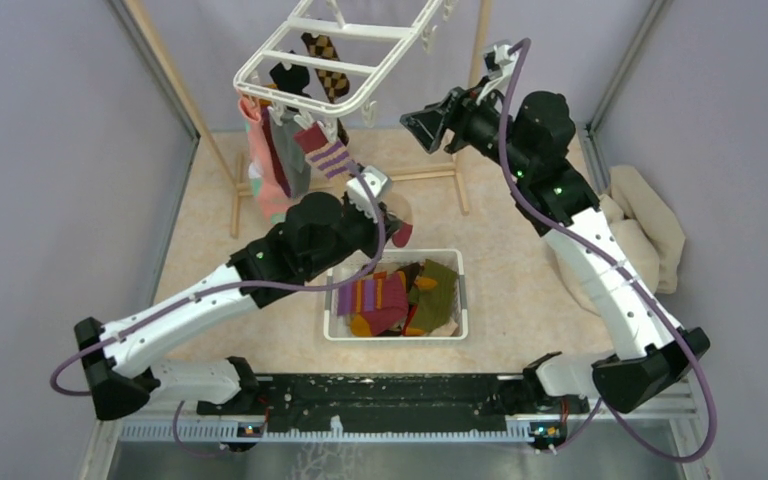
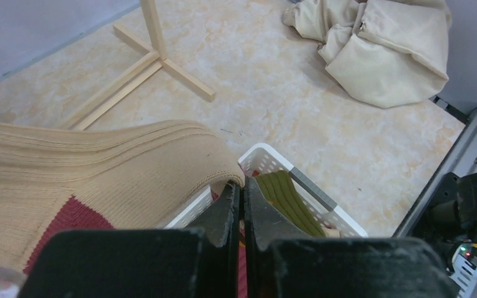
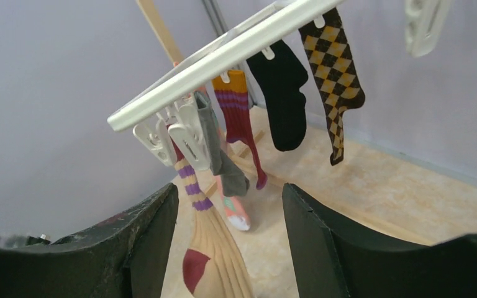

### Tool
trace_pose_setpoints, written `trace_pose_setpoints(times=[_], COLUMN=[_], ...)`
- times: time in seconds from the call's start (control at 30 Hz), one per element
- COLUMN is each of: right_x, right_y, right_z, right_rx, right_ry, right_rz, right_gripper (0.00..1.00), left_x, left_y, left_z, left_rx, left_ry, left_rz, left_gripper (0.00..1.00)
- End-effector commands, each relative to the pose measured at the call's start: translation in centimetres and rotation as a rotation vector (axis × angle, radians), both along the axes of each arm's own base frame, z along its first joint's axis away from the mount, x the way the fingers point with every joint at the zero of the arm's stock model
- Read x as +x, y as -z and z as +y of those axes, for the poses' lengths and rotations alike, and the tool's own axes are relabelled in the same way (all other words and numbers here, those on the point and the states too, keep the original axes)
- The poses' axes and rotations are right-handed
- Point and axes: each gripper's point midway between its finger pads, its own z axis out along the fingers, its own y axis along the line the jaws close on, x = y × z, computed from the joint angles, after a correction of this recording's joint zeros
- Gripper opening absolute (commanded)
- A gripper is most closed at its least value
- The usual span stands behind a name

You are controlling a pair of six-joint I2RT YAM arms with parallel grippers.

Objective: Remove the socks clipped to the hanger
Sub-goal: Adjust the hanger on the clothesline.

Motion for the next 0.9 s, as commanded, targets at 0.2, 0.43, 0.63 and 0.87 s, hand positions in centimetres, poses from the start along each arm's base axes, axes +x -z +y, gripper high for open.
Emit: trace_pose_setpoints(times=[0.2, 0.43, 0.63, 0.87], right_x=[-2.3, -1.8, -1.2, -1.5], right_y=[-6.5, -7.3, -7.4, -8.7], right_z=[-6.4, -7.9, -8.2, -8.9], right_rx=[0.048, 0.047, 0.036, 0.051], right_ry=[0.191, 0.211, 0.220, 0.240], right_rz=[-0.138, -0.146, -0.147, -0.171], right_gripper=[0.63, 0.63, 0.64, 0.64], left_x=[4.0, 6.4, 6.9, 9.1], left_y=[0.4, 0.9, 0.5, 2.9], left_z=[-5.3, -8.7, -10.2, -13.3], left_rx=[0.101, 0.162, 0.141, 0.242], left_ry=[-0.013, 0.001, 0.017, 0.034], left_rz=[-0.070, -0.089, -0.095, -0.086], left_gripper=[0.05, 0.04, 0.05, 0.04])
